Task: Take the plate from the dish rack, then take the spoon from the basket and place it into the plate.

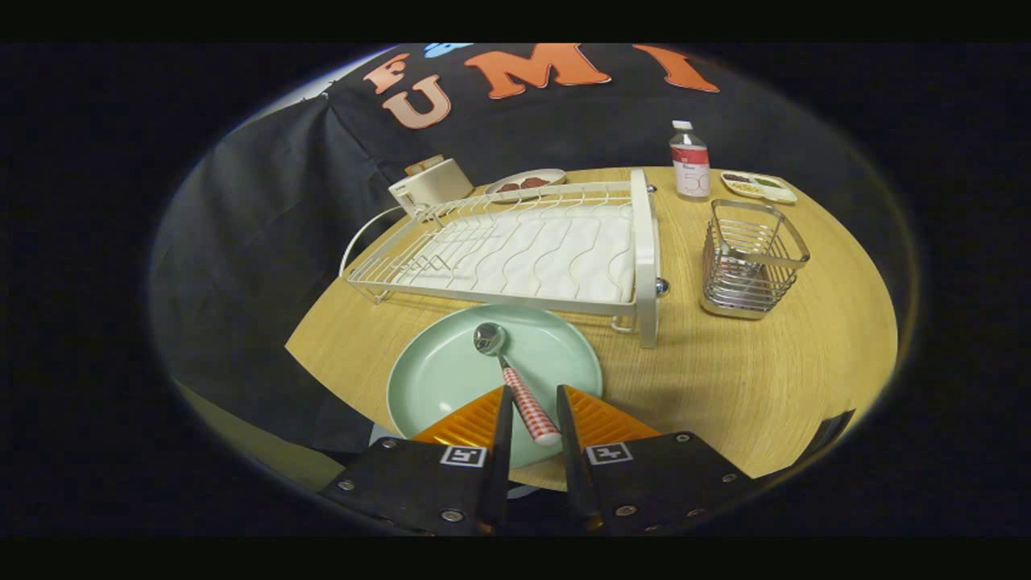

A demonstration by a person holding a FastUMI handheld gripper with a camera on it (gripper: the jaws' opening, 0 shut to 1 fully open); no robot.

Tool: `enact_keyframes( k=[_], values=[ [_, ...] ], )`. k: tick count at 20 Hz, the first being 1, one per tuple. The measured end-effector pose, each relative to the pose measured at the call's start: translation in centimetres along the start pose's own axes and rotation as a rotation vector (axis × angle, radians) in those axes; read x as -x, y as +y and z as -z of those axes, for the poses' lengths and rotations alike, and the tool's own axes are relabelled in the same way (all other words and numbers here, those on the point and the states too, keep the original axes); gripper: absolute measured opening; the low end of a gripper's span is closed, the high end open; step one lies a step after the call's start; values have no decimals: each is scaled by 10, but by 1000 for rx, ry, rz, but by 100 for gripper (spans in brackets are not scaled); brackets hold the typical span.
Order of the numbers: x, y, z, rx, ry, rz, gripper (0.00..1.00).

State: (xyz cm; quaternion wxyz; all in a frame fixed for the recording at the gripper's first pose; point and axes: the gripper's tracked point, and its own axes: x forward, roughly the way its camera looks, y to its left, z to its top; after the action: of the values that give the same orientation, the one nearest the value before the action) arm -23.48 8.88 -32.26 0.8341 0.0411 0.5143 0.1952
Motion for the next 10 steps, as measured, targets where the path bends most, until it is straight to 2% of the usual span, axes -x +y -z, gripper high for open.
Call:
enact_keyframes(
  k=[1,4,6,8,10],
  values=[
    [3,-1,-7,-8,-20,5,33],
    [18,-3,-37,-34,-93,25,52],
    [34,-7,-68,-20,-168,53,62],
    [54,-11,-107,10,-284,87,67],
    [75,-15,-142,41,-382,127,68]
  ],
)
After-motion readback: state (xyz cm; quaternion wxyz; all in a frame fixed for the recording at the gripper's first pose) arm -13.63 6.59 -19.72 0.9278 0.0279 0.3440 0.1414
